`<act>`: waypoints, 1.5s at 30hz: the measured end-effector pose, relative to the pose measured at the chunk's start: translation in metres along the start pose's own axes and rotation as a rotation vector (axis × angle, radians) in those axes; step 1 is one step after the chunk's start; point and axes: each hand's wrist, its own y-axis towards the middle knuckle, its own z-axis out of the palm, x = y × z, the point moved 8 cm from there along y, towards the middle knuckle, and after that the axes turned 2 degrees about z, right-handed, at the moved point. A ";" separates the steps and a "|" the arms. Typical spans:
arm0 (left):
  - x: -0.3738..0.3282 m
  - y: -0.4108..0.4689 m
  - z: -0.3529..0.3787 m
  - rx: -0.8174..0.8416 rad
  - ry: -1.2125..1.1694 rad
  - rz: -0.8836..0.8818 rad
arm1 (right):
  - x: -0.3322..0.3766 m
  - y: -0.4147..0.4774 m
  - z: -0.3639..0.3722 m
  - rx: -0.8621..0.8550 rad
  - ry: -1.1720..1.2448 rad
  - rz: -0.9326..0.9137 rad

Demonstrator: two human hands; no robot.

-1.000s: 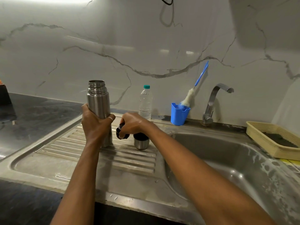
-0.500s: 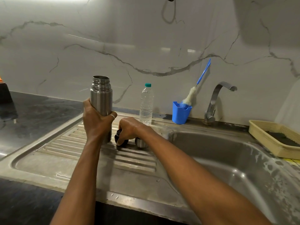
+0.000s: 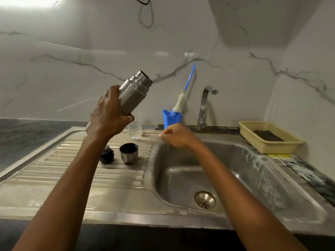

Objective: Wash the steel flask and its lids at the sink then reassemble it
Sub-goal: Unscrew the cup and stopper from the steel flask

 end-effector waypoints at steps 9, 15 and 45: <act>-0.064 -0.028 0.078 0.217 0.185 0.150 | -0.124 -0.049 -0.065 -0.108 0.152 0.277; -0.082 -0.039 0.103 0.272 0.389 0.336 | -0.171 -0.064 -0.070 -0.138 0.155 0.355; -0.095 -0.039 0.104 0.254 0.655 0.651 | -0.207 -0.054 -0.040 -0.045 0.004 0.413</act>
